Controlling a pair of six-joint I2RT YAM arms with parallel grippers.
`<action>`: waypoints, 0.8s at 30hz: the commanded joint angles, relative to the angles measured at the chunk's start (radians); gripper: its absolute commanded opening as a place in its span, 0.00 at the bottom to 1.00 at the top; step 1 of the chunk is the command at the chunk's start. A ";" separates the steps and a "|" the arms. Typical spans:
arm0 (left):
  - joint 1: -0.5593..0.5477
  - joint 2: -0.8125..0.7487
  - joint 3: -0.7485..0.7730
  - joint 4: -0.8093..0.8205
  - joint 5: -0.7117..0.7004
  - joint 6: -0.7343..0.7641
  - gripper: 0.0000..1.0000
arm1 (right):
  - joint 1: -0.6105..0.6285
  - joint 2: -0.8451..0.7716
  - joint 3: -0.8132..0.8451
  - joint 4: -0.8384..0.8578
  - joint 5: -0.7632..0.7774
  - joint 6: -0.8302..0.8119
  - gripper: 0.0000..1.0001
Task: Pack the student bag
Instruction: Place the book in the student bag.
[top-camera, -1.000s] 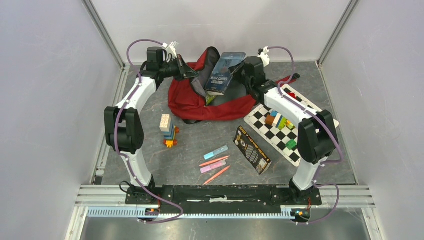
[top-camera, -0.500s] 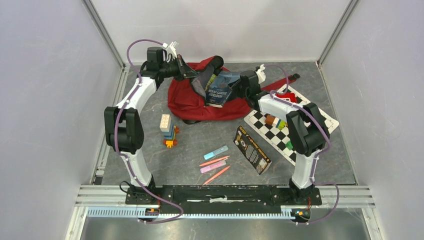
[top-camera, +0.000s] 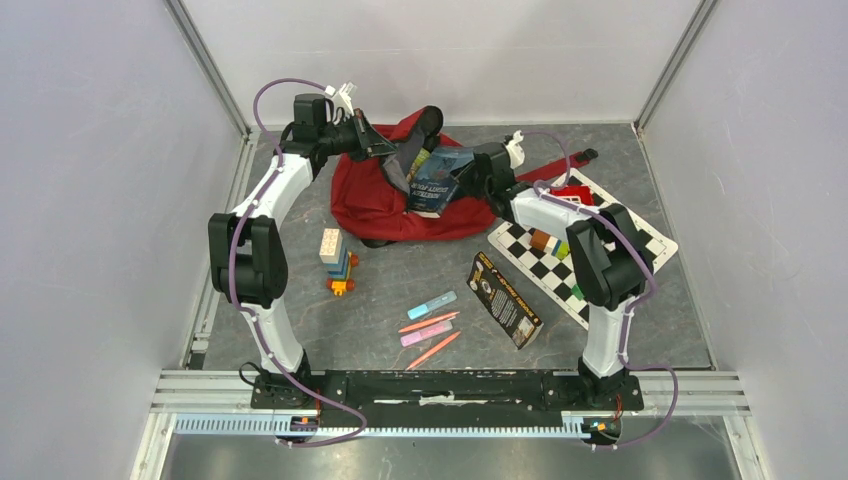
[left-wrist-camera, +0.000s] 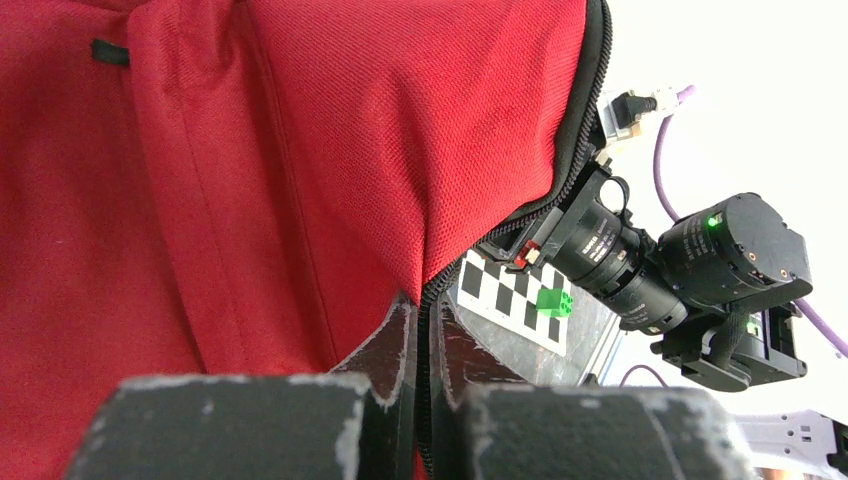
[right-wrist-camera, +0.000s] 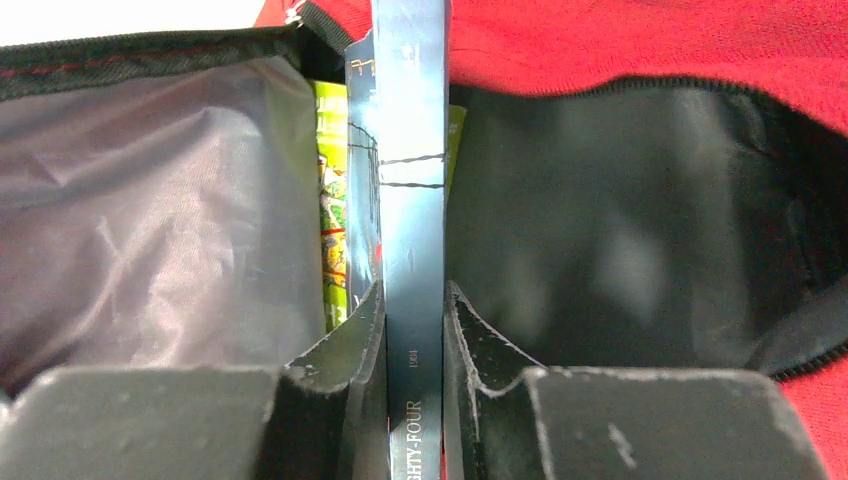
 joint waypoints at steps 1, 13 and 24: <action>0.001 -0.061 0.030 0.056 0.012 -0.043 0.02 | 0.059 0.029 0.086 0.039 -0.085 0.052 0.00; 0.001 -0.058 0.038 0.051 0.021 -0.048 0.02 | 0.073 0.072 0.265 0.162 -0.089 0.128 0.00; 0.000 -0.065 0.045 0.042 0.014 -0.045 0.02 | 0.071 0.165 0.207 0.076 -0.055 0.088 0.00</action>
